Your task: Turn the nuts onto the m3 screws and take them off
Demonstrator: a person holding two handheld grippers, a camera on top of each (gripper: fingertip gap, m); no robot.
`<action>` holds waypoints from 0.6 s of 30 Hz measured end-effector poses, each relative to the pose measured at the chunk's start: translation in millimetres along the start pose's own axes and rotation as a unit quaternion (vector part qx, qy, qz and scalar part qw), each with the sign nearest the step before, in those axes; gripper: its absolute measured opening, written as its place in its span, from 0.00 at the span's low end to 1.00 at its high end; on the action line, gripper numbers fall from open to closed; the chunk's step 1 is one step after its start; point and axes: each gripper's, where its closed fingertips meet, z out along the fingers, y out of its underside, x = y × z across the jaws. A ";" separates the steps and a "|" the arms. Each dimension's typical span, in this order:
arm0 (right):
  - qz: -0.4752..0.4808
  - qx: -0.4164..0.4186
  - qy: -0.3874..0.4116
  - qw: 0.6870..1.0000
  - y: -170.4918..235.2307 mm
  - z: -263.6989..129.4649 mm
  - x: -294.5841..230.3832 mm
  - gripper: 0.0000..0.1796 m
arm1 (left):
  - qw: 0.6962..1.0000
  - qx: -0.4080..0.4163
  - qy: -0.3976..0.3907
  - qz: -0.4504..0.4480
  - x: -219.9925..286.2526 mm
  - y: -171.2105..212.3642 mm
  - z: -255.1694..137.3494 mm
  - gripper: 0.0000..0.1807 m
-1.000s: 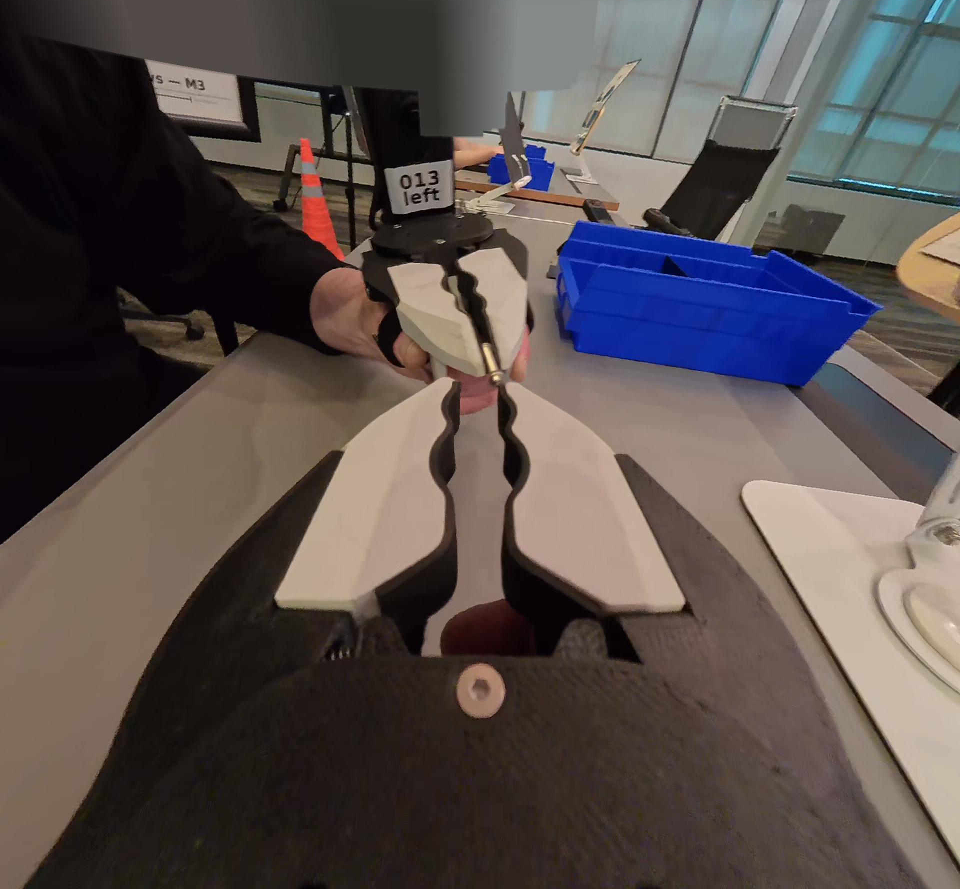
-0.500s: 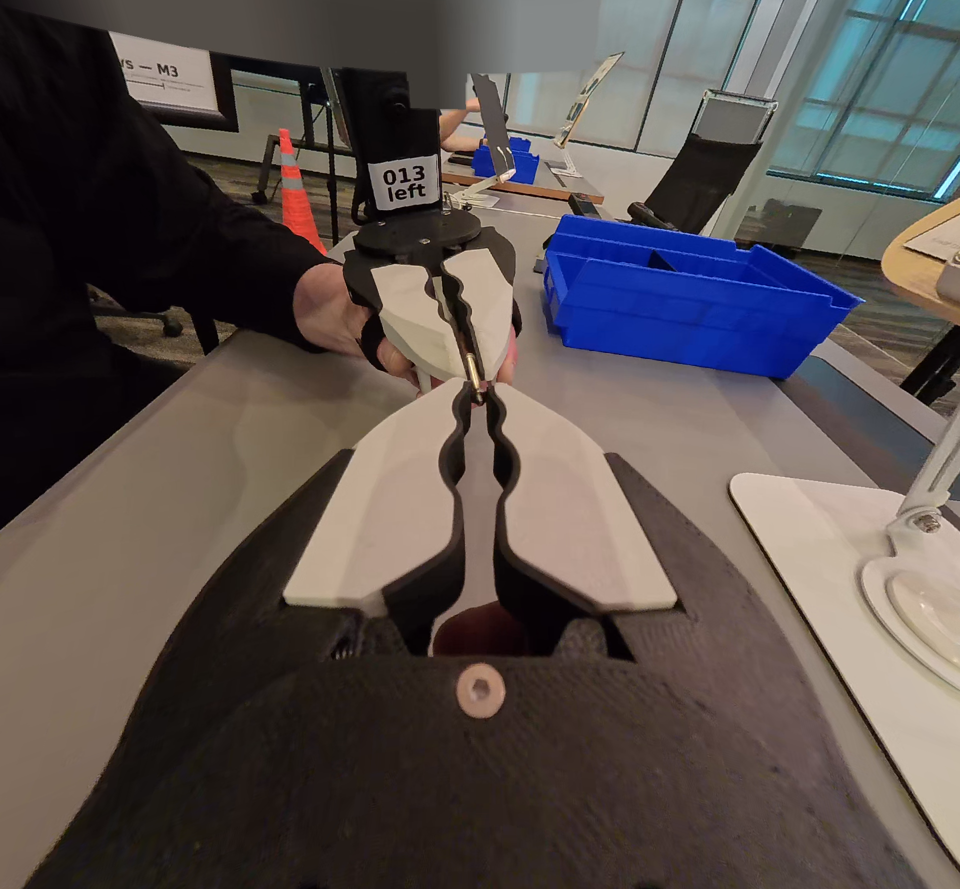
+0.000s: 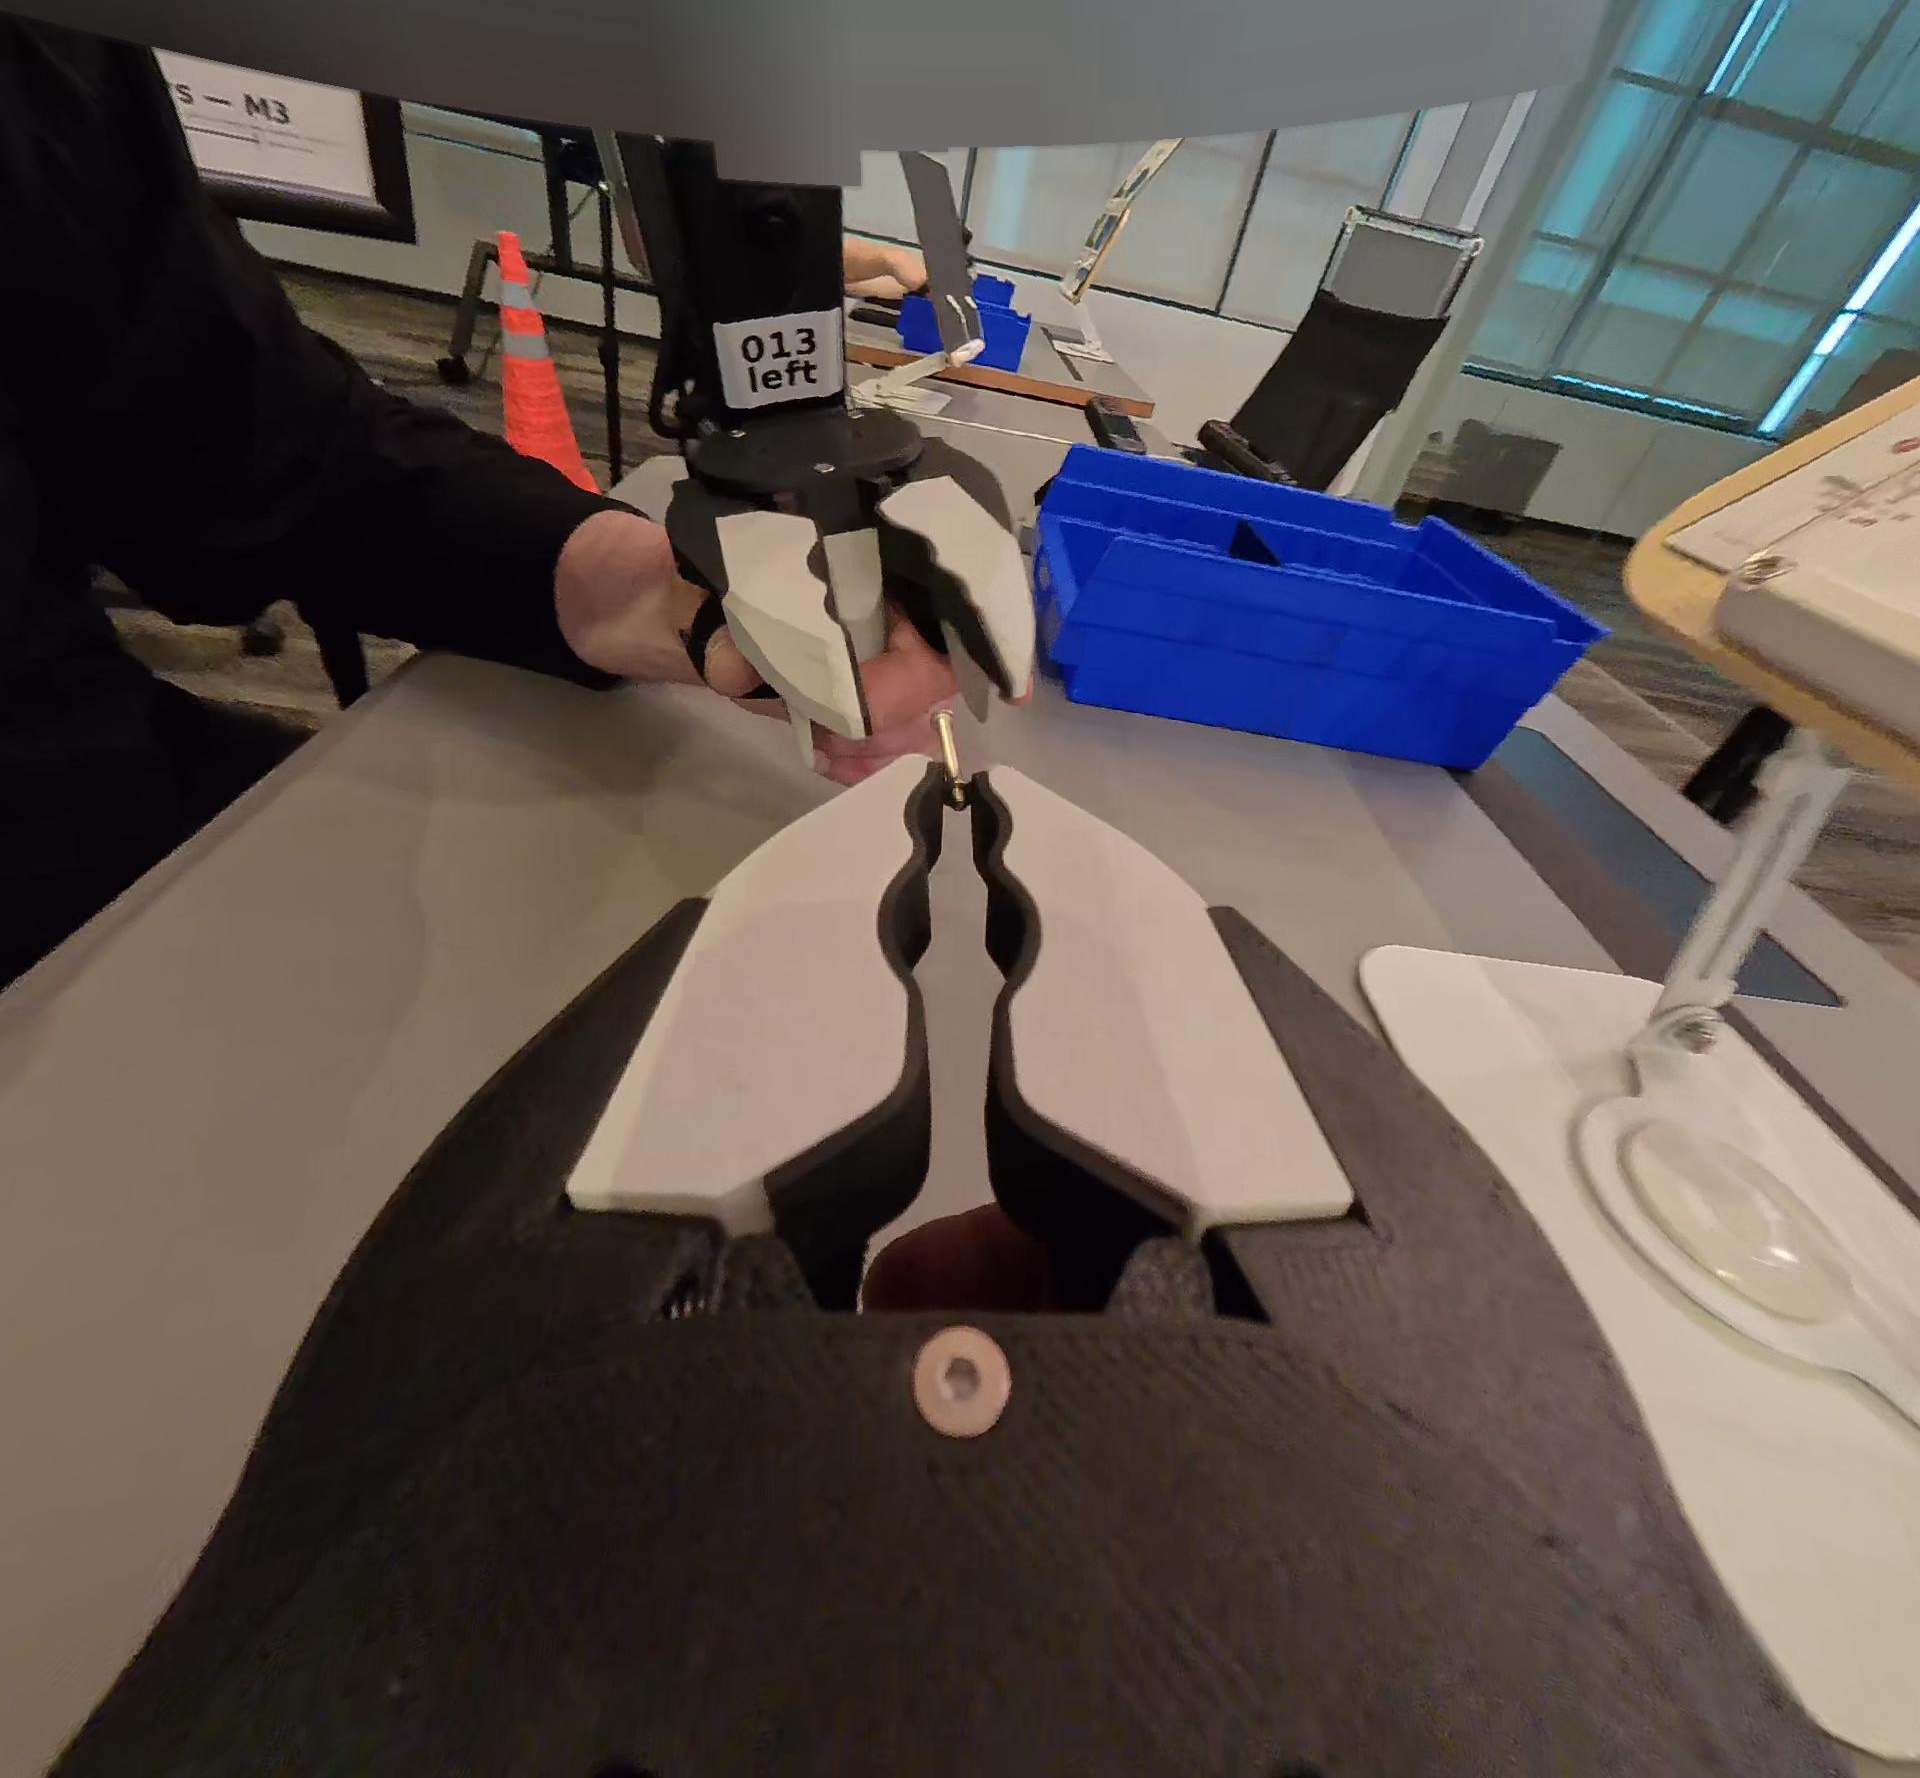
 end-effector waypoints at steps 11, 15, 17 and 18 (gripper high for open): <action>-0.137 -0.075 0.242 0.958 -84.3 -123.4 110.4 0.03 | 0.995 -0.082 -0.036 0.042 -19.0 40.5 -9.3 0.00; -0.164 -0.205 0.359 0.895 -75.1 -203.9 155.4 0.03 | 0.994 -0.095 -0.032 0.044 -16.9 46.2 -5.6 0.00; -0.148 -0.269 0.401 0.863 -54.1 -241.5 175.4 0.03 | 0.993 -0.101 -0.032 0.042 -17.3 49.2 -4.5 0.00; -0.126 -0.288 0.407 0.858 -42.3 -254.6 181.9 0.03 | 0.993 -0.103 -0.031 0.040 -17.4 50.7 -4.0 0.00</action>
